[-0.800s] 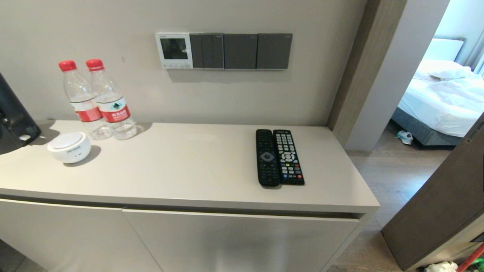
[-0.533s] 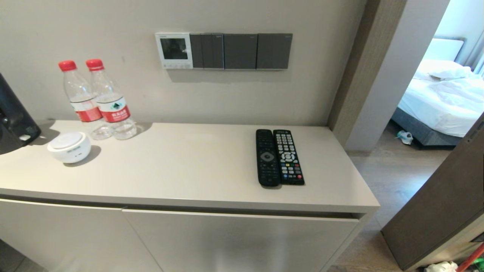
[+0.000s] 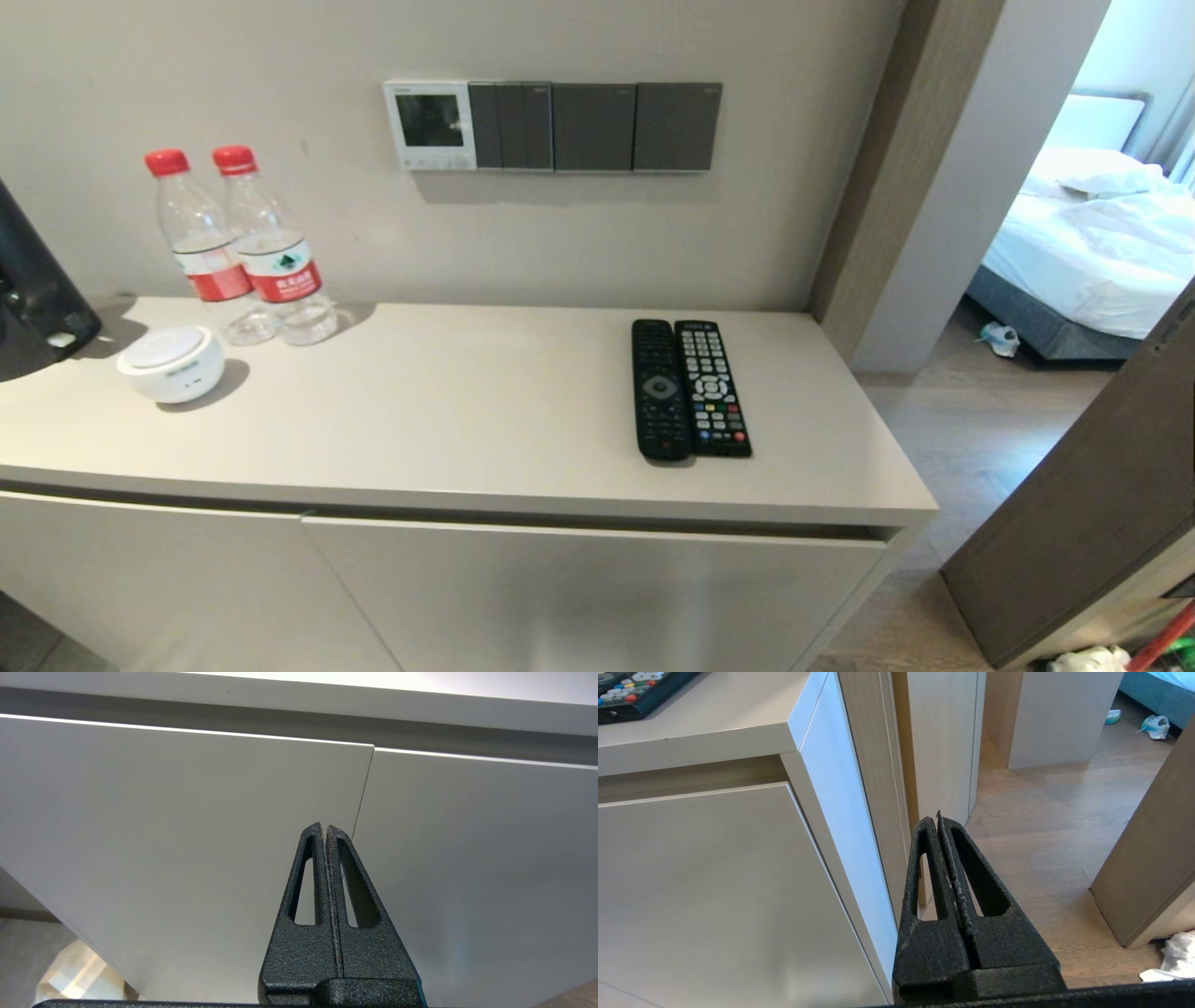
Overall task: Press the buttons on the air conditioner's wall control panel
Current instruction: Turn on the central air conditioner
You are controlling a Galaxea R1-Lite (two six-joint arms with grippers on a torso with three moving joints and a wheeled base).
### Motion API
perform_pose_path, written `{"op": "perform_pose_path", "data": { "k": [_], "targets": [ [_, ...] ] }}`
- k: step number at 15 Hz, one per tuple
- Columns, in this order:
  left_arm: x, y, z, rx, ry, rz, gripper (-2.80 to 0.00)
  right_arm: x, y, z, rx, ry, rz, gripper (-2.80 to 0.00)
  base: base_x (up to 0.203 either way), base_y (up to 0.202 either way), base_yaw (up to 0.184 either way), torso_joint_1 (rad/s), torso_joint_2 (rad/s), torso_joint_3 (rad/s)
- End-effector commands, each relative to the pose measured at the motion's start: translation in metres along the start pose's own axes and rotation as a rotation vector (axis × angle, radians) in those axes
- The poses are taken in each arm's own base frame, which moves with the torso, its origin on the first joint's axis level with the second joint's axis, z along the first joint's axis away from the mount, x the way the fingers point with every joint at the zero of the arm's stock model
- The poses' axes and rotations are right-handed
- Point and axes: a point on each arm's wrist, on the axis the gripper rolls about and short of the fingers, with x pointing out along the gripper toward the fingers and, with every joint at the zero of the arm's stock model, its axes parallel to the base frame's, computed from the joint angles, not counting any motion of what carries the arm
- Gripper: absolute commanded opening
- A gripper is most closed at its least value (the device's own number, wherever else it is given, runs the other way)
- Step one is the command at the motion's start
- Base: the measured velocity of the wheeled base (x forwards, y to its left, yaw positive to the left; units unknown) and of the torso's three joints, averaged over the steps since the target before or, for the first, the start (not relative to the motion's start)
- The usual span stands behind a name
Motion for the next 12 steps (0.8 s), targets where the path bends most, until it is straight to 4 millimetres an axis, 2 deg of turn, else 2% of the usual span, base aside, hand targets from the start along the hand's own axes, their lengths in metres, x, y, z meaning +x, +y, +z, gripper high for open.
{"op": "perform_pose_path", "data": {
  "k": [1,5,9,12],
  "targets": [
    [0.0,0.0,0.001,0.001,-0.002,0.001,-2.8,0.0,0.0,0.0,0.0,-0.002,-0.001,-2.8,0.0,0.0,0.0,0.0,0.0,0.0],
    [-0.003,-0.001,0.009,0.006,-0.027,-0.013,-2.8,0.0,0.0,0.0,0.0,-0.002,0.0,-2.8,0.0,0.0,0.0,0.0,0.0,0.0],
    [-0.008,-0.002,0.041,0.006,-0.062,-0.047,-2.8,0.0,0.0,0.0,0.0,-0.002,0.0,-2.8,0.0,0.0,0.0,0.0,0.0,0.0],
    [-0.003,-0.004,0.077,0.003,-0.057,-0.06,-2.8,0.0,0.0,0.0,0.0,-0.002,0.0,-2.8,0.0,0.0,0.0,0.0,0.0,0.0]
  ]
}}
